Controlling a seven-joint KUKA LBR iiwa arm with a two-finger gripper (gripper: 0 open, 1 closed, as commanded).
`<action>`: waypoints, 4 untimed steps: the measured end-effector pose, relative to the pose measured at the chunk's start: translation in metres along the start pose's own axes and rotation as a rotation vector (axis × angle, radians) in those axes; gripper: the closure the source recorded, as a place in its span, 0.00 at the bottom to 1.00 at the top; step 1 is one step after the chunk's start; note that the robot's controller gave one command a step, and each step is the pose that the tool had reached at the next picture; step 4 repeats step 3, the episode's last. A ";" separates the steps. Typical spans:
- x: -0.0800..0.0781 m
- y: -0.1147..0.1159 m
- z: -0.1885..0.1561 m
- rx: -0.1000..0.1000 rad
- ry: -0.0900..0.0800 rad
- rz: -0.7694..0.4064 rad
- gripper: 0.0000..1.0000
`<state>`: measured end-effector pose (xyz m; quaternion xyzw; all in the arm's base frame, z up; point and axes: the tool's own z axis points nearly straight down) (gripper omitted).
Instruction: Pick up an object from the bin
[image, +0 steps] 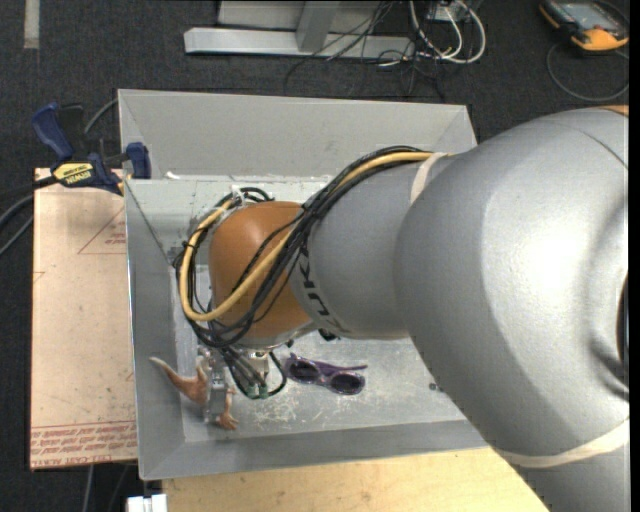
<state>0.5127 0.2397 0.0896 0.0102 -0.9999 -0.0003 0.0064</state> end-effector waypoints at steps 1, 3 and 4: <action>0.000 0.000 -0.028 -0.002 -0.004 0.000 1.00; -0.001 0.001 -0.057 -0.003 -0.007 0.000 1.00; -0.001 0.001 -0.057 -0.003 -0.007 0.000 1.00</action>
Offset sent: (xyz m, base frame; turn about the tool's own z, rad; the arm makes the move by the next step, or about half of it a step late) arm 0.0000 0.0001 0.0117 0.0000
